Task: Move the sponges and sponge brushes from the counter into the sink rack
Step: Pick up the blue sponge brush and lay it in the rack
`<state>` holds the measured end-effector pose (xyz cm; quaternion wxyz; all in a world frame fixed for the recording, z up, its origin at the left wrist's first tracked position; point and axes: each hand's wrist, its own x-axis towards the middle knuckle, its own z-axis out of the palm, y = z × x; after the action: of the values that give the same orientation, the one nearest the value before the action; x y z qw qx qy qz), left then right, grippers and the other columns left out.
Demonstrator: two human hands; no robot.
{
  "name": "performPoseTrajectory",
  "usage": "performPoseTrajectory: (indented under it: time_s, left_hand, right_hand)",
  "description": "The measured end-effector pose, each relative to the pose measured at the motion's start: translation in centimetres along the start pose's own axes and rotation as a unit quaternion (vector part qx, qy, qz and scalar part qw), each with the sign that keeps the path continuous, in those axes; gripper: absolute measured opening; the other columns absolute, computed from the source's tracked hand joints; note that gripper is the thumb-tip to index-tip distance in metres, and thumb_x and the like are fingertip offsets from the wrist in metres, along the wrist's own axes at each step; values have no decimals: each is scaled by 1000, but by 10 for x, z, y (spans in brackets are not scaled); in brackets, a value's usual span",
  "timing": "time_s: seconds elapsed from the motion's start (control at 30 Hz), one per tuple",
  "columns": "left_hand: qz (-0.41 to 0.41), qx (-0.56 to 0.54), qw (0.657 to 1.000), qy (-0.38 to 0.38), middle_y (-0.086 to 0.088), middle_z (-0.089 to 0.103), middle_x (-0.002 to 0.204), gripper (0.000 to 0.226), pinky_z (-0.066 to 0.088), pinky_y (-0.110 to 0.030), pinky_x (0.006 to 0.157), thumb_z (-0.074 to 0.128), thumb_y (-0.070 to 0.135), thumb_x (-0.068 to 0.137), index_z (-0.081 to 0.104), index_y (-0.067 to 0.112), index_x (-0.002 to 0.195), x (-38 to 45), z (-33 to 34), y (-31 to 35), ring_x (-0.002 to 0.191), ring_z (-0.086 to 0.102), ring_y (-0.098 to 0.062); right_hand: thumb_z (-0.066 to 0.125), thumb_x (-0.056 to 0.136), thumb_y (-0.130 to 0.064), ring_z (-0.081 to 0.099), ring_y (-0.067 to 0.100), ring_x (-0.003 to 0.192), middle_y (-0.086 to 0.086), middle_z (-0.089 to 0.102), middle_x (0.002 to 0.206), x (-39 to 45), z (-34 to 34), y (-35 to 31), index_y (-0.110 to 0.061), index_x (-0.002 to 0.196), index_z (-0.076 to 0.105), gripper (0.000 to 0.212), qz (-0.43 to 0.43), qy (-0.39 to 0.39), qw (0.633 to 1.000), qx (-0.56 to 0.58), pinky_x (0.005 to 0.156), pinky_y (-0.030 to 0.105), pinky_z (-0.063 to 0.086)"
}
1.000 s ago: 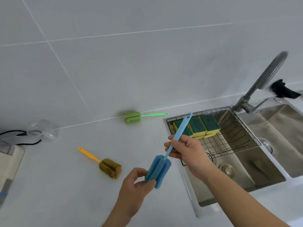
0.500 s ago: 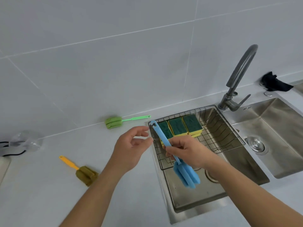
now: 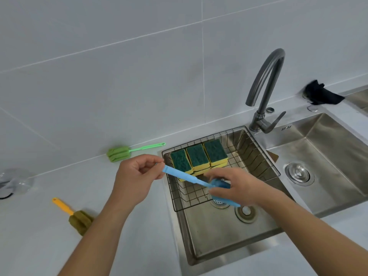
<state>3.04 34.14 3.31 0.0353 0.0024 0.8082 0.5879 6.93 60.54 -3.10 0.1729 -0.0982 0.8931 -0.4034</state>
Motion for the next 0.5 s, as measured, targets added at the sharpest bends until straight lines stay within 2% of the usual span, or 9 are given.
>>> performPoseTrajectory:
  time_s: [0.1,0.2,0.37,0.43,0.5]
  left_hand:
    - [-29,-34,999,30,-2,77,73,30,58,-17,62,73,2,83,78,28,70,1,7,-9,63,74,-18]
    - [-71,-92,991,60,-5,76,72,26,60,-22,64,72,-1,83,79,22,73,2,16,-22,64,73,-17]
    - [-174,-146,972,65,-7,75,68,25,59,-22,59,70,-3,83,77,17,71,7,46,-55,61,72,-16]
    - [-205,-111,971,56,-7,74,70,28,59,-24,60,70,-1,84,77,21,69,9,61,-70,60,70,-14]
    - [-226,-54,972,45,-10,73,73,23,60,-34,66,69,3,84,76,22,73,11,76,-82,61,66,-16]
  right_hand:
    - [68,69,-62,61,-2,98,-29,61,107,-11,-14,28,-68,115,46,52,12,13,1000,17,78,22,56]
    - [78,71,-48,58,-3,102,-27,61,112,-14,-20,47,-55,127,47,65,25,34,999,-5,87,20,48]
    - [80,77,-34,56,-3,97,-24,57,109,-8,-31,73,-42,121,54,51,4,55,995,-86,85,15,44]
    - [80,78,-31,55,-3,97,-25,52,112,-2,-39,85,-40,121,55,51,4,62,991,-115,85,13,41]
    - [80,79,-29,54,0,96,-22,51,113,5,-46,98,-37,123,56,51,15,62,987,-144,88,17,43]
